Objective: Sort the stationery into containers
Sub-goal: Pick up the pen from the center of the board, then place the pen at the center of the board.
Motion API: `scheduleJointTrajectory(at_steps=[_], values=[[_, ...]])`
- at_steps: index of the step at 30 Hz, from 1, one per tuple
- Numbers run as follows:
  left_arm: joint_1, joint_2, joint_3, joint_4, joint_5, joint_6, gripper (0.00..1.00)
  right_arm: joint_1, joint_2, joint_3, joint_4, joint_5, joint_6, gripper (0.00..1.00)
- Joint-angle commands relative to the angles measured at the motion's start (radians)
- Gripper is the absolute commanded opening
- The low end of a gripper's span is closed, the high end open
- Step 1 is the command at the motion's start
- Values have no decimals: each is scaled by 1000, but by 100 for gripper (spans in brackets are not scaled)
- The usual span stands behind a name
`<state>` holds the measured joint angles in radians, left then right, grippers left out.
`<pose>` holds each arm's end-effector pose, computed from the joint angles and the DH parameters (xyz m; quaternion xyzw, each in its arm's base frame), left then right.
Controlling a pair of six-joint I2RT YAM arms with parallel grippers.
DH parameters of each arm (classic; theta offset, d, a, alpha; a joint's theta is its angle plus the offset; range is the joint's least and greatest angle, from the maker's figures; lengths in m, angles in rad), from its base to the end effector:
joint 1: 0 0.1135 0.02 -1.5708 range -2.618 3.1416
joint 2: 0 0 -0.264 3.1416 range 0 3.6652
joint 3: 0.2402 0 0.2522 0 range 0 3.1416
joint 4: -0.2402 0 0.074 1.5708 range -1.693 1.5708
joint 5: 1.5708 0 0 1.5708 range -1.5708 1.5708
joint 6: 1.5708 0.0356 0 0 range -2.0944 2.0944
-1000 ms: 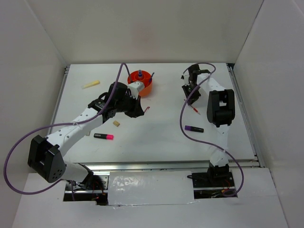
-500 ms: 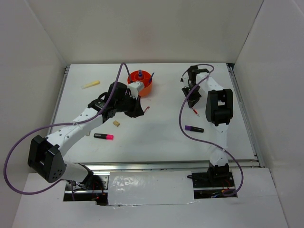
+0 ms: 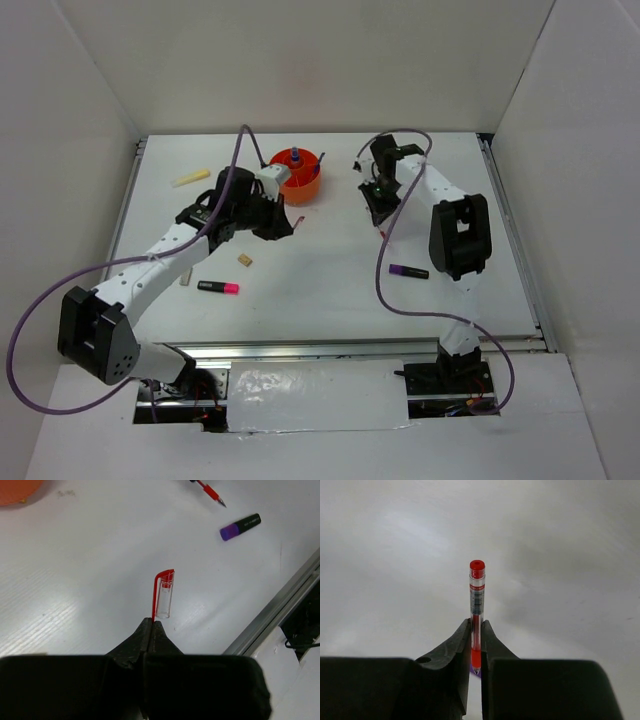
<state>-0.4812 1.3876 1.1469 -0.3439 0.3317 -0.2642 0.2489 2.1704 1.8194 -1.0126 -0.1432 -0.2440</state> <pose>0.2729 -0.1556 0.3135 0.1718 0.8552 -0.3054 0.3819 0.4272 0.1138 0.1967 -0.2492 0.9603 0.0714 0.1030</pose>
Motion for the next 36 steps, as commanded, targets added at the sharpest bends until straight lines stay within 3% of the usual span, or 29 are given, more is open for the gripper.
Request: scheduleJointTrajectory(at_steps=[1,9,14,19,23,28,32,36], values=[[79,-56,22,26,52,8,0,139,-197,-34,65,-134,81,0],[197,-142,-53,39,135,-10,0,328,-212,-202,167,-191,189,0],[225,-156,-78,42,139,-10,0,418,-152,-273,230,-109,216,0],[230,-150,-79,42,133,-12,0,461,-69,-236,213,-16,227,0],[225,-150,-79,33,96,-6,0,463,-50,-209,198,2,242,19],[213,-151,-90,33,86,-1,0,463,-38,-201,183,16,242,36],[210,-167,-102,43,86,-1,0,463,-79,-206,177,2,268,41],[222,-186,-104,52,130,-9,0,431,-158,-163,135,-147,265,42]])
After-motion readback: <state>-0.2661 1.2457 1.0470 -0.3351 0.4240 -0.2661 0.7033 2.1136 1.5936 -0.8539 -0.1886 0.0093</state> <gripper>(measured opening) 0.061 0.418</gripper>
